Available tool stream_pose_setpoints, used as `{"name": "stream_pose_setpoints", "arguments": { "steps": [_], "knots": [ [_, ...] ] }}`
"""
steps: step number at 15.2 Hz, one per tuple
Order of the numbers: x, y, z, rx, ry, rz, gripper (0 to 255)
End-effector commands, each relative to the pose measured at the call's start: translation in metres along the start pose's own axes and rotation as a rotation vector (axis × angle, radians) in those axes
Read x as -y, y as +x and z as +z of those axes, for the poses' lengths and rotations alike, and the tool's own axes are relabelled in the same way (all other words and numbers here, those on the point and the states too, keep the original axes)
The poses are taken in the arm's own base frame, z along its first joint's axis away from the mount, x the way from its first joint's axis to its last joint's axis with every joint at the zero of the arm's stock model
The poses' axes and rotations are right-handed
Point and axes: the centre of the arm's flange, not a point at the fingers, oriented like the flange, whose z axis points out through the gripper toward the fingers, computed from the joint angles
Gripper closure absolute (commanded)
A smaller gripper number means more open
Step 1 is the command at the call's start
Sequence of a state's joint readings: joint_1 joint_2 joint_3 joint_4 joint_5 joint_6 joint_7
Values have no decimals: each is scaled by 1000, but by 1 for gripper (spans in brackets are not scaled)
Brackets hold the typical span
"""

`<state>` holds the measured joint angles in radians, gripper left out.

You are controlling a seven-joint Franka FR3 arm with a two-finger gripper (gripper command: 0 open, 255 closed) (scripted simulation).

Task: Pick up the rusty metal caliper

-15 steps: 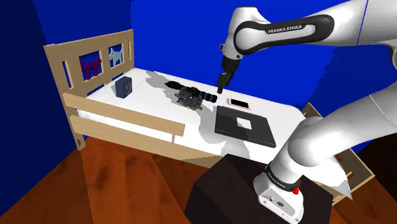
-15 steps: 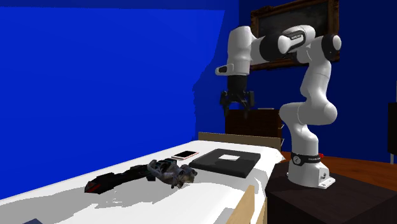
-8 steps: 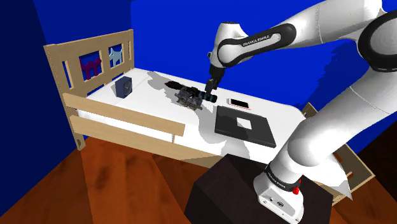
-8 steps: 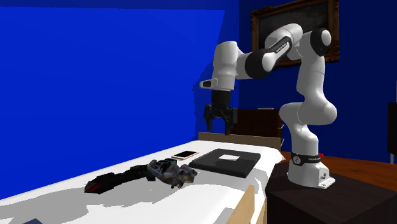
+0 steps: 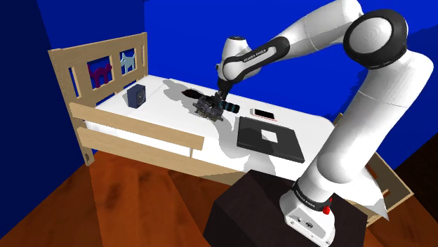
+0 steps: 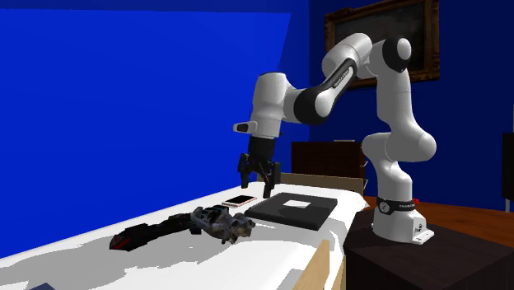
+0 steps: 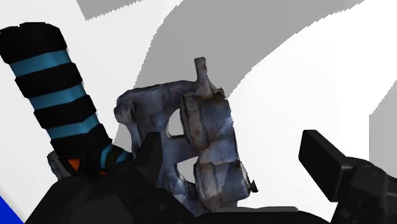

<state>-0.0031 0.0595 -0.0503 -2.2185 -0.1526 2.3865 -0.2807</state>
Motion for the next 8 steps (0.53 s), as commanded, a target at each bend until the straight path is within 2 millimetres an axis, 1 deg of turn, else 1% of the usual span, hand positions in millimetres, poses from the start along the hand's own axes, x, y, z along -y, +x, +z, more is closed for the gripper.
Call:
{"name": "stream_pose_setpoints", "arguments": {
  "steps": [1,3,4,8],
  "knots": [
    [-6,18,19,-13,-8,-13,0],
    [-12,35,35,-25,-16,-24,0],
    [-12,36,36,-25,-16,-25,0],
    [-9,34,57,-25,-16,-25,0]
  ]
}}
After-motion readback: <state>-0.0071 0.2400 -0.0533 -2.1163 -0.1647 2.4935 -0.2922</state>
